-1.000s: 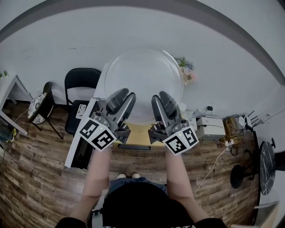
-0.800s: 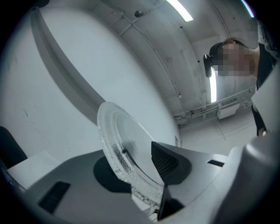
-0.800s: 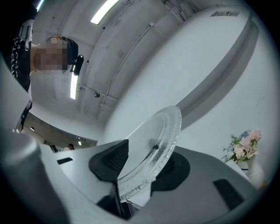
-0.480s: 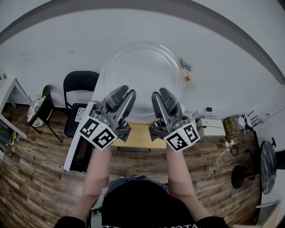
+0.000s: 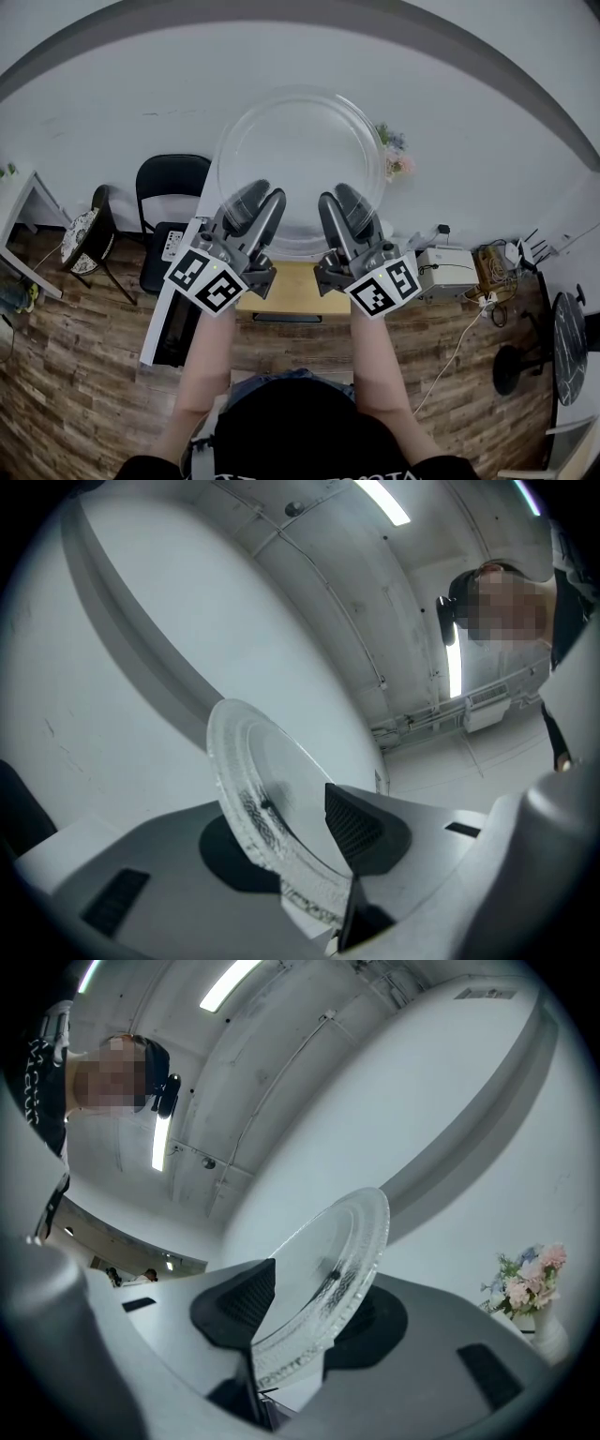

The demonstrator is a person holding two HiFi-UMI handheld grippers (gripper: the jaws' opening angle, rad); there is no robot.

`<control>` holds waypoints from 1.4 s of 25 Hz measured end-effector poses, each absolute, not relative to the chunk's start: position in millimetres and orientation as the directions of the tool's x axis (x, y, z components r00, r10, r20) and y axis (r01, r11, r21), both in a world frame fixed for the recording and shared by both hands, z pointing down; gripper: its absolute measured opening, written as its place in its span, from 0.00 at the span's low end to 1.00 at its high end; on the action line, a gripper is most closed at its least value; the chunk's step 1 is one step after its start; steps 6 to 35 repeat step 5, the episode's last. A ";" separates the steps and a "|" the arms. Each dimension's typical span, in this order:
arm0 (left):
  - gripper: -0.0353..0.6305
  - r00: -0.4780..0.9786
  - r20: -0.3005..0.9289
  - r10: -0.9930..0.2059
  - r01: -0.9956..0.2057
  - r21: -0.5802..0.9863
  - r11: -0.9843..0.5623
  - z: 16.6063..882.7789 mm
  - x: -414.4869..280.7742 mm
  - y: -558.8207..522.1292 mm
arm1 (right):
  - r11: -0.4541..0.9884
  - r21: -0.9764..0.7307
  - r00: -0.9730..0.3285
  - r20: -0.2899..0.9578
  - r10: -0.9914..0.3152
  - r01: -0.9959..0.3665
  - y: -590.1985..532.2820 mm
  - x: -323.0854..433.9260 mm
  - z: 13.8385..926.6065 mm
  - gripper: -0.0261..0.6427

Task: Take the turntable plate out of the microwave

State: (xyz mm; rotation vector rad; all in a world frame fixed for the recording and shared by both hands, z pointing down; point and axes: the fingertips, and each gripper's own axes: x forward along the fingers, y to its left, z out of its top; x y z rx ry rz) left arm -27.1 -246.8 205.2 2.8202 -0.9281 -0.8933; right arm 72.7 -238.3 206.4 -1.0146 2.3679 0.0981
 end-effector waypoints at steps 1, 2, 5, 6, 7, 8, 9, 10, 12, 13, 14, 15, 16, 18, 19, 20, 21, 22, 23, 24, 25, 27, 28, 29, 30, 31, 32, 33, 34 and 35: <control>0.25 0.655 -0.511 -0.556 -0.533 0.209 -0.820 205.3 -27.4 -246.5 | 0.712 -0.146 -0.559 -0.519 -0.646 -0.687 -238.0 72.4 206.5 0.28; 0.25 0.656 -0.511 -0.556 -0.533 0.209 -0.820 205.2 -27.6 -246.4 | 0.712 -0.146 -0.558 -0.520 -0.646 -0.687 -237.8 72.2 206.4 0.28; 0.25 0.659 -0.511 -0.552 -0.529 0.206 -0.823 204.1 -26.8 -246.1 | 0.709 -0.146 -0.555 -0.523 -0.647 -0.690 -237.0 72.9 205.7 0.28; 0.25 0.659 -0.511 -0.552 -0.529 0.206 -0.823 204.1 -26.8 -246.1 | 0.709 -0.146 -0.555 -0.523 -0.647 -0.690 -237.0 72.9 205.7 0.28; 0.25 0.659 -0.511 -0.552 -0.529 0.206 -0.823 204.1 -26.8 -246.1 | 0.709 -0.146 -0.555 -0.523 -0.647 -0.690 -237.0 72.9 205.7 0.28; 0.25 0.659 -0.511 -0.552 -0.529 0.206 -0.823 204.1 -26.8 -246.1 | 0.709 -0.146 -0.555 -0.523 -0.647 -0.690 -237.0 72.9 205.7 0.28; 0.25 0.659 -0.511 -0.552 -0.529 0.206 -0.823 204.1 -26.8 -246.1 | 0.709 -0.146 -0.555 -0.523 -0.647 -0.690 -237.0 72.9 205.7 0.28; 0.25 0.659 -0.511 -0.552 -0.529 0.206 -0.823 204.1 -26.8 -246.1 | 0.709 -0.146 -0.555 -0.523 -0.647 -0.690 -237.0 72.9 205.7 0.28; 0.25 0.659 -0.511 -0.552 -0.529 0.206 -0.823 204.1 -26.8 -246.1 | 0.709 -0.146 -0.555 -0.523 -0.647 -0.690 -237.0 72.9 205.7 0.28; 0.25 0.659 -0.511 -0.552 -0.529 0.206 -0.823 204.1 -26.8 -246.1 | 0.709 -0.146 -0.555 -0.523 -0.647 -0.690 -237.0 72.9 205.7 0.28; 0.25 0.659 -0.511 -0.552 -0.529 0.206 -0.823 204.1 -26.8 -246.1 | 0.709 -0.146 -0.555 -0.523 -0.647 -0.690 -237.0 72.9 205.7 0.28; 0.25 0.659 -0.511 -0.552 -0.529 0.206 -0.823 204.1 -26.8 -246.1 | 0.709 -0.146 -0.555 -0.523 -0.647 -0.690 -237.0 72.9 205.7 0.28; 0.25 0.659 -0.511 -0.552 -0.529 0.206 -0.823 204.1 -26.8 -246.1 | 0.709 -0.146 -0.555 -0.523 -0.647 -0.690 -237.0 72.9 205.7 0.28; 0.25 0.659 -0.511 -0.552 -0.529 0.206 -0.823 204.1 -26.8 -246.1 | 0.709 -0.146 -0.555 -0.523 -0.647 -0.690 -237.0 72.9 205.7 0.28; 0.25 0.659 -0.511 -0.552 -0.529 0.206 -0.823 204.1 -26.8 -246.1 | 0.709 -0.146 -0.555 -0.523 -0.647 -0.690 -237.0 72.9 205.7 0.28; 0.25 0.659 -0.511 -0.552 -0.529 0.206 -0.823 204.1 -26.8 -246.1 | 0.709 -0.146 -0.555 -0.523 -0.647 -0.690 -237.0 72.9 205.7 0.28; 0.25 0.659 -0.511 -0.552 -0.529 0.206 -0.823 204.1 -26.8 -246.1 | 0.709 -0.146 -0.555 -0.523 -0.647 -0.690 -237.0 72.9 205.7 0.28; 0.25 0.659 -0.511 -0.552 -0.529 0.206 -0.823 204.1 -26.8 -246.1 | 0.709 -0.146 -0.555 -0.523 -0.647 -0.690 -237.0 72.9 205.7 0.28; 0.25 0.659 -0.511 -0.552 -0.529 0.206 -0.823 204.1 -26.8 -246.1 | 0.709 -0.146 -0.555 -0.523 -0.647 -0.690 -237.0 72.9 205.7 0.28; 0.25 0.659 -0.511 -0.552 -0.529 0.206 -0.823 204.1 -26.8 -246.1 | 0.709 -0.146 -0.555 -0.523 -0.647 -0.690 -237.0 72.9 205.7 0.28; 0.25 0.659 -0.511 -0.552 -0.529 0.206 -0.823 204.1 -26.8 -246.1 | 0.709 -0.146 -0.555 -0.523 -0.647 -0.690 -237.0 72.9 205.7 0.28; 0.25 0.659 -0.511 -0.552 -0.529 0.206 -0.823 204.1 -26.8 -246.1 | 0.709 -0.146 -0.555 -0.523 -0.647 -0.690 -237.0 72.9 205.7 0.28; 0.25 0.659 -0.511 -0.552 -0.529 0.206 -0.823 204.1 -26.8 -246.1 | 0.709 -0.146 -0.555 -0.523 -0.647 -0.690 -237.0 72.9 205.7 0.28; 0.25 0.659 -0.511 -0.552 -0.529 0.206 -0.823 204.1 -26.8 -246.1 | 0.709 -0.146 -0.555 -0.523 -0.647 -0.690 -237.0 72.9 205.7 0.28; 0.25 0.659 -0.511 -0.552 -0.529 0.206 -0.823 204.1 -26.8 -246.1 | 0.709 -0.146 -0.555 -0.523 -0.647 -0.690 -237.0 72.9 205.7 0.28; 0.25 0.659 -0.511 -0.552 -0.529 0.206 -0.823 204.1 -26.8 -246.1 | 0.709 -0.146 -0.555 -0.523 -0.647 -0.690 -237.0 72.9 205.7 0.28; 0.25 0.659 -0.511 -0.552 -0.529 0.206 -0.823 204.1 -26.8 -246.1 | 0.709 -0.146 -0.555 -0.523 -0.647 -0.690 -237.0 72.9 205.7 0.28; 0.25 0.659 -0.511 -0.552 -0.529 0.206 -0.823 204.1 -26.8 -246.1 | 0.709 -0.146 -0.555 -0.523 -0.647 -0.690 -237.0 72.9 205.7 0.28; 0.25 0.659 -0.511 -0.552 -0.529 0.206 -0.823 204.1 -26.8 -246.1 | 0.709 -0.146 -0.555 -0.523 -0.647 -0.690 -237.0 72.9 205.7 0.28; 0.25 0.659 -0.511 -0.552 -0.529 0.206 -0.823 204.1 -26.8 -246.1 | 0.709 -0.146 -0.555 -0.523 -0.647 -0.690 -237.0 72.9 205.7 0.28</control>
